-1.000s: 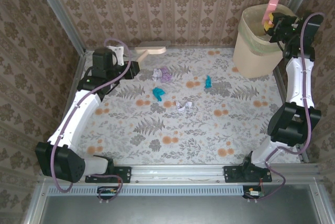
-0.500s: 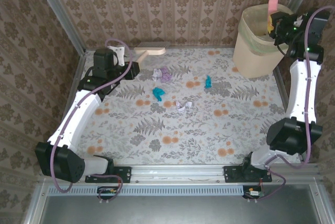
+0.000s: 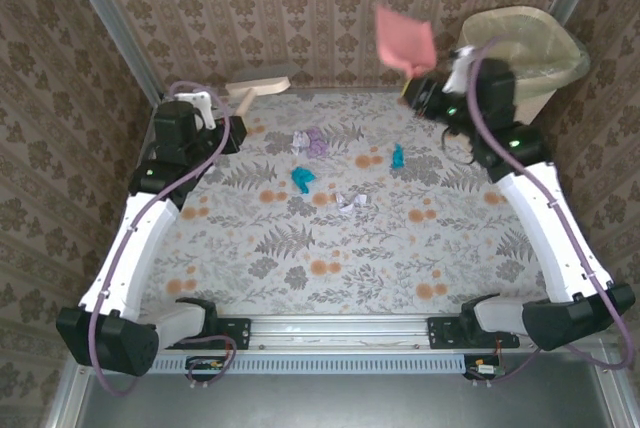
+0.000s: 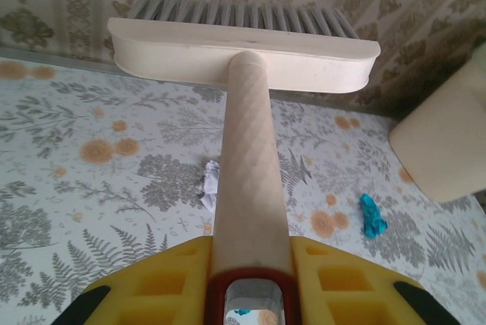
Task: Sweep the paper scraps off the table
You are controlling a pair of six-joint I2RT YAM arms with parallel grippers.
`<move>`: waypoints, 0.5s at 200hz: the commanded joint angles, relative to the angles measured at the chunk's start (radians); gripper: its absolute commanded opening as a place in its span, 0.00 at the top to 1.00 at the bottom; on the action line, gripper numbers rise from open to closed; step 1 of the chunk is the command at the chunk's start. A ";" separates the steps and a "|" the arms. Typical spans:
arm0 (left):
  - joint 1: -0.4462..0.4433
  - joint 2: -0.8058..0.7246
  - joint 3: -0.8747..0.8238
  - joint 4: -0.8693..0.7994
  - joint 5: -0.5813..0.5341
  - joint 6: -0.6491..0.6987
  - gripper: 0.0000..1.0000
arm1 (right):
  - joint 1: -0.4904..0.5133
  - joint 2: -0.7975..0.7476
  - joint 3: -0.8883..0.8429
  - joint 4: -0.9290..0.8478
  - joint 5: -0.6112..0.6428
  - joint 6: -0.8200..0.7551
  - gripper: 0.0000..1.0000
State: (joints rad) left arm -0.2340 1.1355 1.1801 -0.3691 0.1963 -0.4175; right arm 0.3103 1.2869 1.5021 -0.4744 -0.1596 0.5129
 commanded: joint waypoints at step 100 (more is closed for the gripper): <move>0.097 -0.050 -0.052 0.080 -0.008 -0.141 1.00 | 0.578 0.062 -0.464 0.293 0.268 -0.613 1.00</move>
State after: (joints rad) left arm -0.1478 1.0721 1.1183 -0.3424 0.1711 -0.5358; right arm 0.8589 1.3090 1.0580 -0.2722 0.1078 -0.0589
